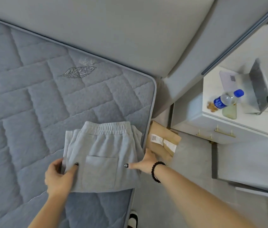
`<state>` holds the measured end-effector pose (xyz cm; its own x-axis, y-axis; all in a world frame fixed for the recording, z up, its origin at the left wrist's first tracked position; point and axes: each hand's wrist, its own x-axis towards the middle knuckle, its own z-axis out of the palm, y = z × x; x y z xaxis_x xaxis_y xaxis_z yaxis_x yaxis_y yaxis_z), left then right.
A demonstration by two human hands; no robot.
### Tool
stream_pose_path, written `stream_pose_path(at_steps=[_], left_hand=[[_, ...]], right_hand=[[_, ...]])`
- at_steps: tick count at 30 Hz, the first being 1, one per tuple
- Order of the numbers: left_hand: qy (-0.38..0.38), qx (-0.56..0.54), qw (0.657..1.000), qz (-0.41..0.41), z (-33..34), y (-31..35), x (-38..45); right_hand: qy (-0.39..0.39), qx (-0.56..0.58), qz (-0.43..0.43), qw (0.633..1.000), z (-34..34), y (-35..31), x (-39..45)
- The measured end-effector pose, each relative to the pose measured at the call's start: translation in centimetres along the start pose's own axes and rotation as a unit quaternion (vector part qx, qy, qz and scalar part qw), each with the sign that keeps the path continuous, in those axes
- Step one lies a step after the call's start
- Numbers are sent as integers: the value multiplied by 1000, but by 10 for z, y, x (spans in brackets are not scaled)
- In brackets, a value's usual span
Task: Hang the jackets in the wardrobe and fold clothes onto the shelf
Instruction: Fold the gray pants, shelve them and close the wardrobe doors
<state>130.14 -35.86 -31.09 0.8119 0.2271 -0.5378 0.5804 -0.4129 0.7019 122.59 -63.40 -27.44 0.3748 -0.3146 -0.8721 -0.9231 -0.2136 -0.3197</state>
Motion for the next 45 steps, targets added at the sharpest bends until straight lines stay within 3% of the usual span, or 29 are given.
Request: stream_pose_path(at_steps=[3,5,7,12,17,21,24,30,34,39,45], left_hand=[[-12,32,999,28,1,9,17],[-21,38,999,8,4,17,29],[-34,60,998,-12,10,26,38],[-137,28,987,-79,29,49,29],[-213,23,976,22,31,64,3],[-251,78,961,83,34,82,-22],[-267,88,947,156,46,108,-48],[-313,63,924,209,88,170,-137],[-368,69,888,266,130,221,-214],[-464,90,813,339,187,270,-326],[-524,148,716,437,253,270,-485]], right_hand=[[65,91,14,994,14,4,21],[169,63,10,984,24,5,29],[216,52,-23,975,32,2,33],[96,159,12,983,31,2,36],[-9,164,-18,986,17,-5,20],[-63,255,-12,965,0,4,-8],[-49,310,-40,949,-28,12,-35],[44,300,-115,946,-124,46,-112],[116,316,-146,930,-194,92,-173],[215,358,-154,895,-257,179,-250],[335,344,-105,871,-322,286,-327]])
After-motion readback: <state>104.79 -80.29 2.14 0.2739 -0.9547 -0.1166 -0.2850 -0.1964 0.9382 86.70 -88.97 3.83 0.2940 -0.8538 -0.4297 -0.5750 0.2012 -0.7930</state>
